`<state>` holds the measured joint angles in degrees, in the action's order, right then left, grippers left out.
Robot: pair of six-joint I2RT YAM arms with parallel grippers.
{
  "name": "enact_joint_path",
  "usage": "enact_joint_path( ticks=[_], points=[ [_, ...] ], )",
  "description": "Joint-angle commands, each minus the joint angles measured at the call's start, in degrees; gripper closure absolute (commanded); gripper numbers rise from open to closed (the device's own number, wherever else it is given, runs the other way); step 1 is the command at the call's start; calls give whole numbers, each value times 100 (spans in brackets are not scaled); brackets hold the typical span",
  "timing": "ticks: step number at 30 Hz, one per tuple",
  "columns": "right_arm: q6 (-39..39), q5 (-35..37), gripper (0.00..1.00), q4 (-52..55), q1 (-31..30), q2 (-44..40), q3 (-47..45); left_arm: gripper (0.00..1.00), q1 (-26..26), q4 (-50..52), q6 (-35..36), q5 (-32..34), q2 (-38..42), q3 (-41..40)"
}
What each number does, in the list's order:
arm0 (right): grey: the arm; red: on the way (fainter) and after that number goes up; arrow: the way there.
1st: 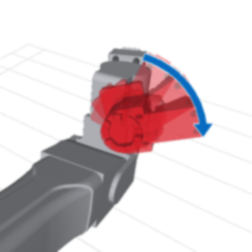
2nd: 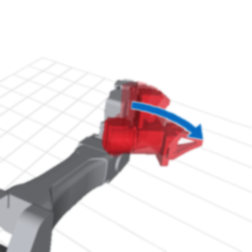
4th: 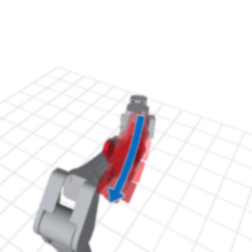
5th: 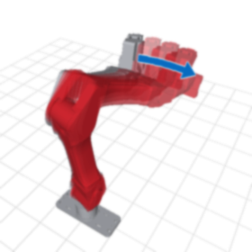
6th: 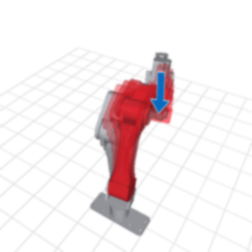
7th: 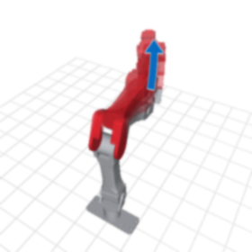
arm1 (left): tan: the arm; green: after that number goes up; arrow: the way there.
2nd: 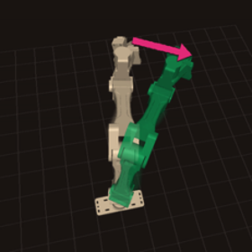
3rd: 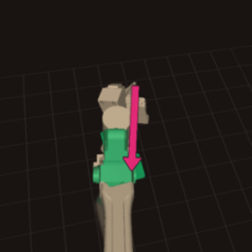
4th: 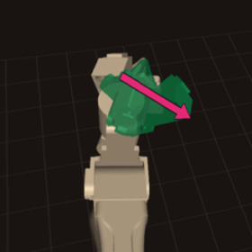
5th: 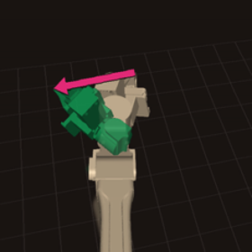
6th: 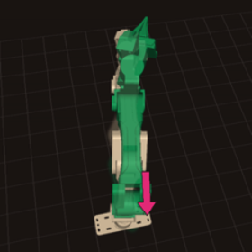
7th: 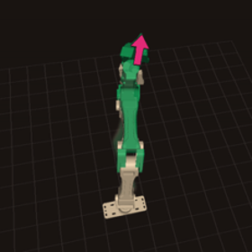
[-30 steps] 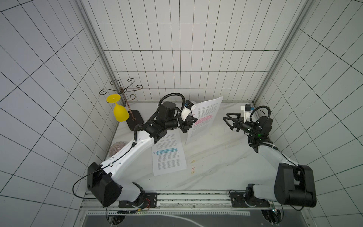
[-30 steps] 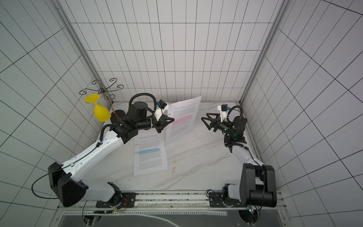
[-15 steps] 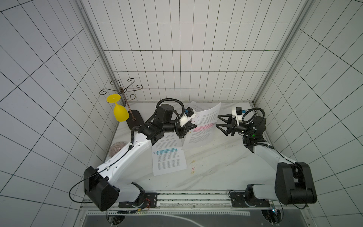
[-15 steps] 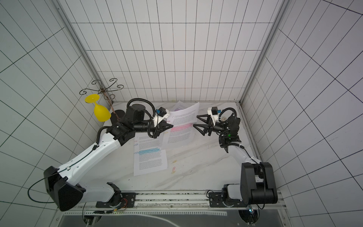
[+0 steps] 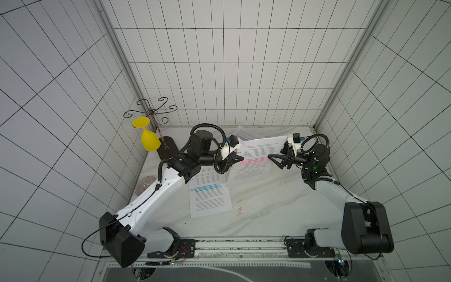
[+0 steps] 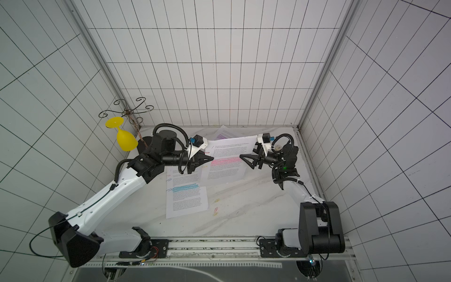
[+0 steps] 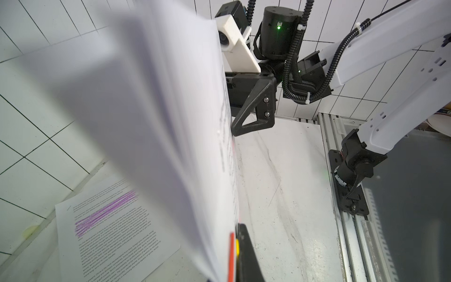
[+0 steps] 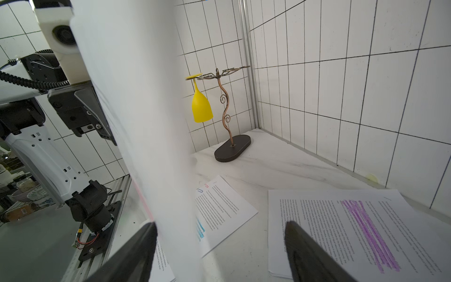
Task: Unclip the paperclips from the documents
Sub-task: Pick up the document from the center of the board.
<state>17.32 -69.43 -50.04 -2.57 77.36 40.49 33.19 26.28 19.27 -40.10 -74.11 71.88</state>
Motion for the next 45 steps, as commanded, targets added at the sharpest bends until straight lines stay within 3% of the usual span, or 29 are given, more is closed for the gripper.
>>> enact_joint_path(
  ticks=[1,5,10,21,26,31,33,36,38,45],
  points=[
    [353,-183,20,-584,-71,-16,260,100,-45,-300,-27,-95,64,-137],
    [621,-299,34,-682,-179,-54,288,100,-59,-845,-458,-99,21,-337],
    [1029,-147,58,-735,-201,-103,264,100,-76,-1724,-1051,-59,136,-743],
    [2089,87,66,-1675,-193,32,357,100,-317,-3073,-2143,29,492,-1509],
    [2629,47,82,-2121,-234,170,458,100,-318,-3807,-2755,-149,465,-1736],
    [2733,25,100,-1965,-293,164,590,100,-309,-3825,-2822,-365,379,-1798],
    [2673,18,100,-1760,-282,133,626,98,-313,-3696,-2681,-322,403,-1795],
    [2491,0,100,-1399,-279,58,657,79,-338,-3319,-2411,-239,391,-1682],
    [2337,-24,100,-1105,-282,5,700,73,-390,-3234,-2336,-181,382,-1620],
    [2104,-138,100,-619,-279,-90,655,73,-746,-3183,-2339,-202,277,-1358]
  ],
)
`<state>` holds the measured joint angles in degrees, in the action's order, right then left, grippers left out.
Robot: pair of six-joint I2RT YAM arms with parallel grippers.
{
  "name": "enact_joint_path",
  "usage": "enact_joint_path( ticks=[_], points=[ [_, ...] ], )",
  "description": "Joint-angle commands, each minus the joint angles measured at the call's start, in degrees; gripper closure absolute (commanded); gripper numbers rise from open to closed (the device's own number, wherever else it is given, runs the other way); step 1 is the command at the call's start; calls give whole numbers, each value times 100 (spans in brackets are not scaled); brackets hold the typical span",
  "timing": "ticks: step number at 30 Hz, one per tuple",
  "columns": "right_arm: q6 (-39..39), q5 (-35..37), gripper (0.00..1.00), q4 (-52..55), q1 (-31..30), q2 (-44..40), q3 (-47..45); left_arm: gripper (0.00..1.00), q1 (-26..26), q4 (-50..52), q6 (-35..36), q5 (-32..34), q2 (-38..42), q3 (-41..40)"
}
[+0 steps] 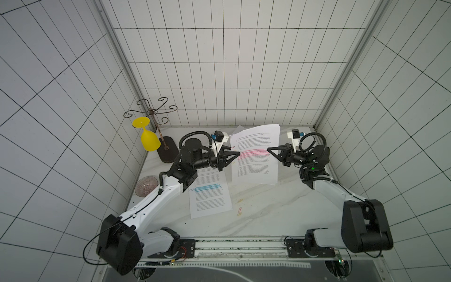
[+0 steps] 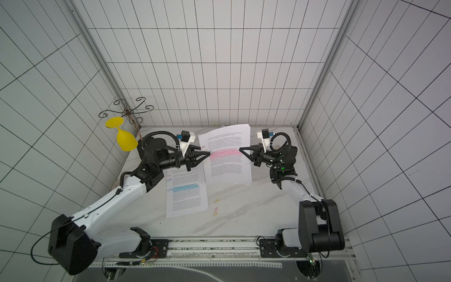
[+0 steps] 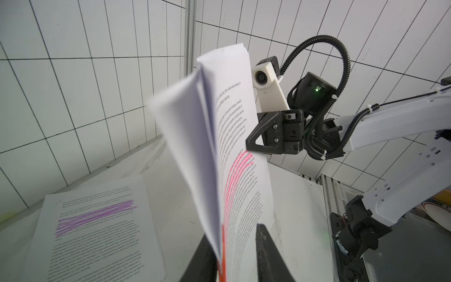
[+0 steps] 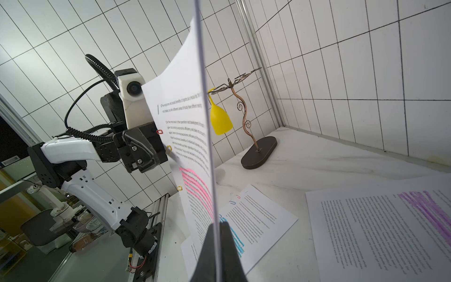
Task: Unclip the paperclips from the documents
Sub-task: Pick up the document from the center of the board, then remove the paper clip from the document.
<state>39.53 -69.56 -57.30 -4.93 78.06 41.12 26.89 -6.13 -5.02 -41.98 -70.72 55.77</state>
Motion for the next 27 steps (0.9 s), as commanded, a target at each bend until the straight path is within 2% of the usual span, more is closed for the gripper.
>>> enact_joint_path(
  ticks=[1,6,11,21,27],
  points=[
    [-133,-123,100,143,-44,-179,590,74,-168,69,93,-45,-72,275],
    [-270,-154,100,358,-46,-212,592,81,-300,94,90,-121,-118,321],
    [-308,-133,100,439,-50,-219,594,100,-316,151,89,-203,-194,338],
    [-143,-71,100,277,-30,-142,765,100,-330,468,210,-251,-326,369],
    [354,213,100,-266,273,-213,567,100,-490,996,498,211,-319,396]
  ],
)
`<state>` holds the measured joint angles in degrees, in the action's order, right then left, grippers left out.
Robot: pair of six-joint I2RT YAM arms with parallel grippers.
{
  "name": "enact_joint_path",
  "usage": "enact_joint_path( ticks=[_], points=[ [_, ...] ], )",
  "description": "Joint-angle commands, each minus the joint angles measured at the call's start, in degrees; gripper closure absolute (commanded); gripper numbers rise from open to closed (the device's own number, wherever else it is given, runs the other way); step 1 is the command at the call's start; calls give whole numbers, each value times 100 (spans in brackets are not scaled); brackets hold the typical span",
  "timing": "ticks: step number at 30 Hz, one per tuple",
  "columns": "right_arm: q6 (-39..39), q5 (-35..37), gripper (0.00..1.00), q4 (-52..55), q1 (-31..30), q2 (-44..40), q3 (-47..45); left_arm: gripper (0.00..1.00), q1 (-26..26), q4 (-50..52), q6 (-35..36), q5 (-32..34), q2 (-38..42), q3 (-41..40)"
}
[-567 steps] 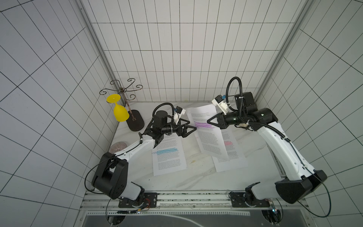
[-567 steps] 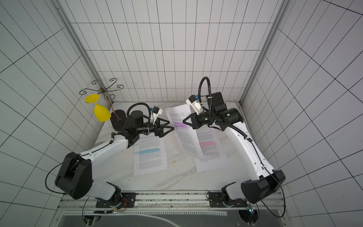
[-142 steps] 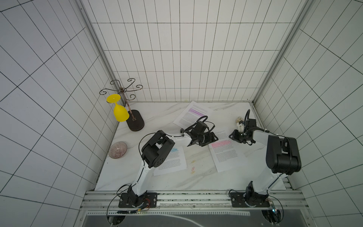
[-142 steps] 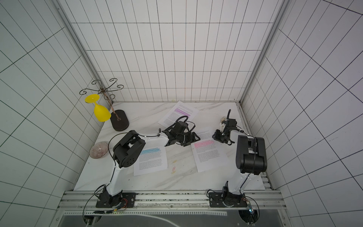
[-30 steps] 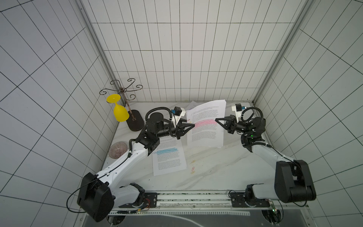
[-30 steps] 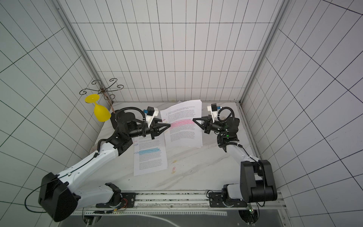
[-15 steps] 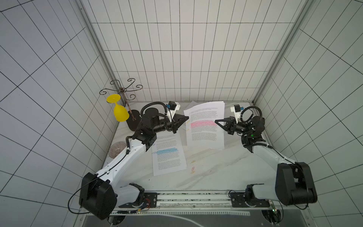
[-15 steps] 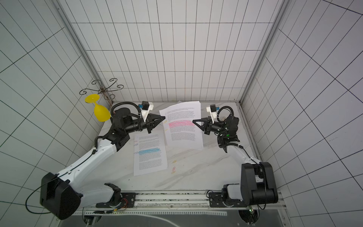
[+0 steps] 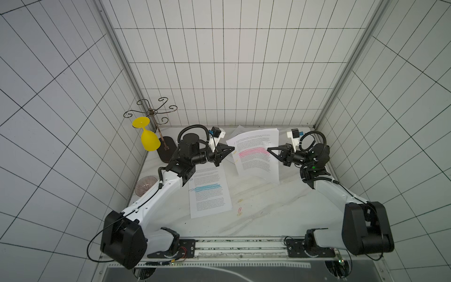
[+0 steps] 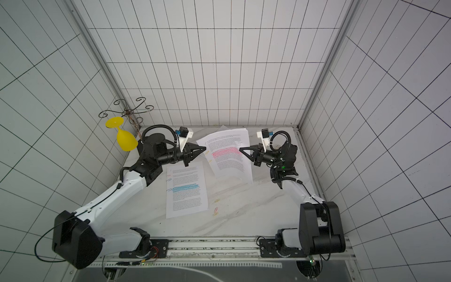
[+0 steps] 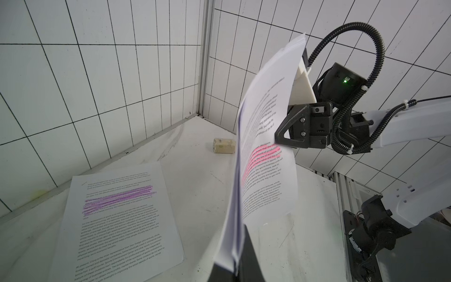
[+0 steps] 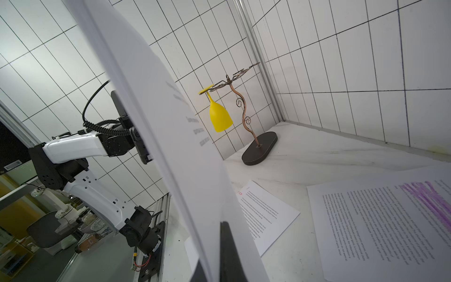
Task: Unclip the paperclips from the documents
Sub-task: Remove the paper clip from the document, then place the paper clip at the center of the board.
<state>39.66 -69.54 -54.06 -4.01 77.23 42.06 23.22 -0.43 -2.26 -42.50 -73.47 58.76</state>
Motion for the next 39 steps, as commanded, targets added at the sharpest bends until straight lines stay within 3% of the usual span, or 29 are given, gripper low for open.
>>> enact_joint_path(
  ticks=[1,10,16,20,25,28,33,39],
  points=[
    [349,252,100,-577,231,-146,435,100,-193,452,213,385,-42,76],
    [519,465,100,-692,394,-233,195,100,-507,418,164,1099,-31,0],
    [629,564,100,-818,448,-228,105,100,-546,412,141,1126,-101,-51],
    [76,747,100,64,469,-308,266,100,-489,831,150,889,-279,-104],
    [-1680,1811,100,3514,461,-435,1161,100,356,1774,-57,1374,-643,-246],
    [-2338,2161,100,4802,454,-312,1622,100,973,2256,-329,1372,-1064,-207],
    [-2519,2711,100,5377,451,-422,1627,100,1746,1973,-623,1536,-1512,-670],
    [-2533,2770,100,5522,412,-494,1550,100,1908,1630,-978,1851,-1816,-1154]
  ],
)
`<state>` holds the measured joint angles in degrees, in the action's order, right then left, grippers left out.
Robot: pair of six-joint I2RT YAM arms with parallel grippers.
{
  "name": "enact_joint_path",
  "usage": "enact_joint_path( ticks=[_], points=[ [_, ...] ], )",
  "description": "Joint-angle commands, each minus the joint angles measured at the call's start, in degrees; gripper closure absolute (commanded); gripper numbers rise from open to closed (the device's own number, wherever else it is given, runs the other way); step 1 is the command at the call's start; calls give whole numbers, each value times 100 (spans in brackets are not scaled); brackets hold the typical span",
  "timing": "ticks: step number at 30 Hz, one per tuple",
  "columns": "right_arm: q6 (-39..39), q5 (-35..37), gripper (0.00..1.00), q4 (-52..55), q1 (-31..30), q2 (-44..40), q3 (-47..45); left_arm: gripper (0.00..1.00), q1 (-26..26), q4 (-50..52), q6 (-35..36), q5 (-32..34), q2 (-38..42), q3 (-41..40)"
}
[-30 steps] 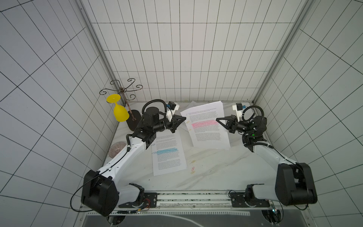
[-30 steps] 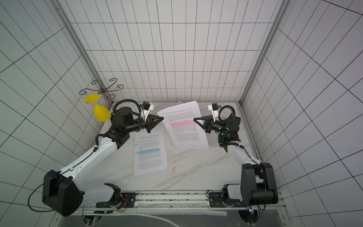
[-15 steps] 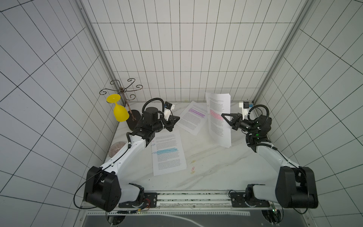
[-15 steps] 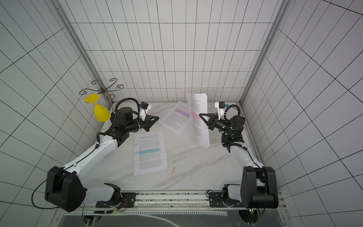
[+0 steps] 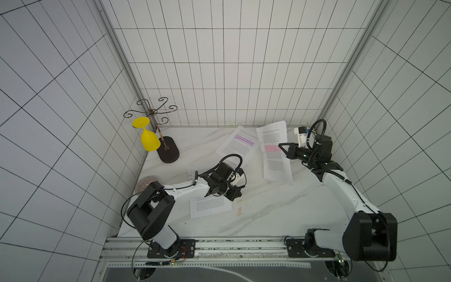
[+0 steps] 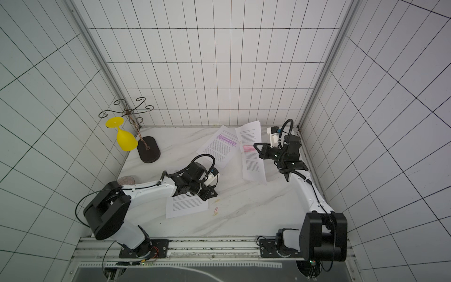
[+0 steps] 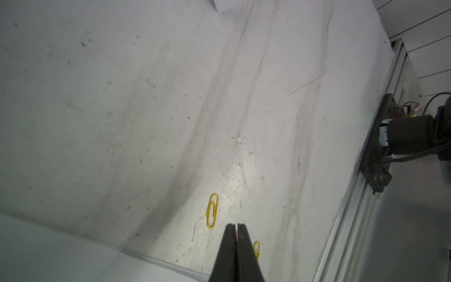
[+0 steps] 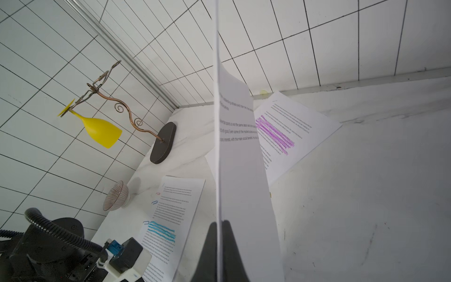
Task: Unclip the paperclips from the documents
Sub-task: Place the paper clip at the center of the board.
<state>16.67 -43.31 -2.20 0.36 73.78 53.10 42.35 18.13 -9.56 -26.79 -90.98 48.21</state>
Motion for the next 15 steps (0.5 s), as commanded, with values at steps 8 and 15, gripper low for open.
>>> enact_joint_path(
  ticks=[8,15],
  points=[
    [-334,165,100,518,-182,-188,383,92,-5,-502,-390,583,-311,-199],
    [-539,209,100,777,-357,-215,415,52,1,-415,-407,939,-139,-156]
  ],
)
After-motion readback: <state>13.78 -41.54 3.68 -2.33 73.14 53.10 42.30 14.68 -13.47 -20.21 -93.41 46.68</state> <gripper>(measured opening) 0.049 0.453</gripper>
